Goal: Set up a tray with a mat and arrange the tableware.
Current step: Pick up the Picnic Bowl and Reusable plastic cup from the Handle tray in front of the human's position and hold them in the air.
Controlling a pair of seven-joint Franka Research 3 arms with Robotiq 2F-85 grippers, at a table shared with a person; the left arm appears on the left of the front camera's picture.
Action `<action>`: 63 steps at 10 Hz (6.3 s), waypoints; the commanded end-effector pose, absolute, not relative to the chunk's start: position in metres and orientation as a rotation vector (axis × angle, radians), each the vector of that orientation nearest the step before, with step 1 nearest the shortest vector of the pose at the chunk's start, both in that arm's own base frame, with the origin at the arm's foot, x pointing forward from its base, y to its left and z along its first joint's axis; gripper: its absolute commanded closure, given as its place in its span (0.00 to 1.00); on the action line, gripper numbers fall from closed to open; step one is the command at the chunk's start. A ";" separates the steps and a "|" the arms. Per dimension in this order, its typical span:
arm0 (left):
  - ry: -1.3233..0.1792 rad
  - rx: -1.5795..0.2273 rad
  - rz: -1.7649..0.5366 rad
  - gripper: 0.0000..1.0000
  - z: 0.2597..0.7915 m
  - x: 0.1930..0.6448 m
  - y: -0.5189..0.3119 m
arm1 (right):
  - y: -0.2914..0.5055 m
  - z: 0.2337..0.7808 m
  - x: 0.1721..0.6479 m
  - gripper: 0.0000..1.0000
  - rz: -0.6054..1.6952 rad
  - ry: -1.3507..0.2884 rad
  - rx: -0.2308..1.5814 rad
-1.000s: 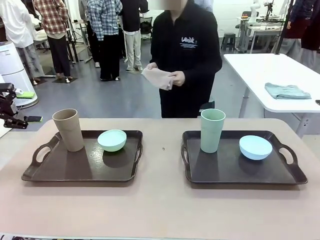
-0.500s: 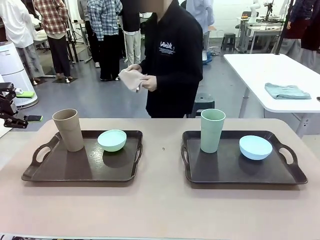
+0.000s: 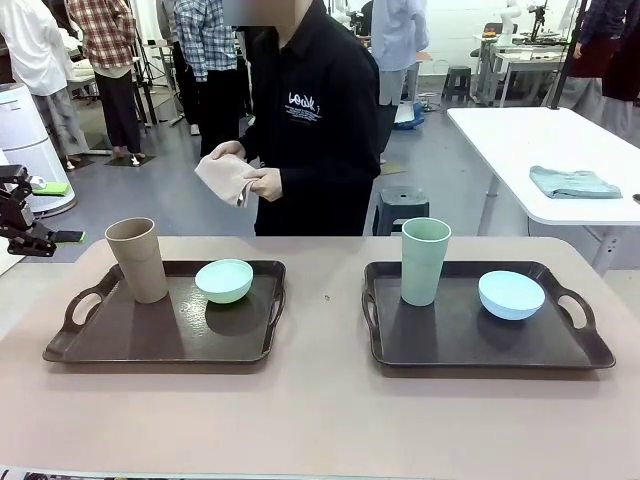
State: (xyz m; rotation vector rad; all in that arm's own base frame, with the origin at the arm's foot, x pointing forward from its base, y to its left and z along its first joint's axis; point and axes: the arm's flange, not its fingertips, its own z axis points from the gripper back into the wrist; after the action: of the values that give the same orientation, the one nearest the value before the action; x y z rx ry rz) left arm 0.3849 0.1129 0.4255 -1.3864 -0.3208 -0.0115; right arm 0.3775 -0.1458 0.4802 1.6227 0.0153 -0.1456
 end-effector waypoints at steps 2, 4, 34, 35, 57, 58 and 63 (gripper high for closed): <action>-0.344 -1.393 -0.003 0.00 0.428 0.385 0.114 | -0.144 0.478 0.373 0.00 -0.132 0.006 1.628; -0.344 -1.393 -0.003 0.00 0.428 0.385 0.114 | -0.144 0.478 0.373 0.00 -0.132 0.006 1.628; -0.720 -0.465 -0.528 0.00 0.518 0.405 0.103 | 0.129 0.622 0.429 0.00 -0.227 -0.148 1.004; -0.477 -0.586 -0.555 0.00 0.549 0.395 0.106 | 0.158 0.627 0.431 0.00 -0.209 -0.090 0.986; -0.639 -0.421 -1.741 0.00 0.505 0.548 0.136 | 0.469 0.525 0.451 0.00 0.194 -0.203 0.233; -0.650 -0.391 -1.558 0.00 0.526 0.532 0.138 | 0.440 0.526 0.429 0.00 0.248 -0.211 0.195; -0.685 -0.493 -1.596 0.00 0.503 0.550 0.146 | 0.481 0.497 0.446 0.00 0.285 -0.216 0.131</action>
State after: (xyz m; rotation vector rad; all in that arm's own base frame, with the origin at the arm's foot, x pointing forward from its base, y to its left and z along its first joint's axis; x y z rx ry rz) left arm 0.5400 0.1400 0.5060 -0.4435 -0.6642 -1.5877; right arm 0.4379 0.4630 0.5070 0.1740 -0.1985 0.2687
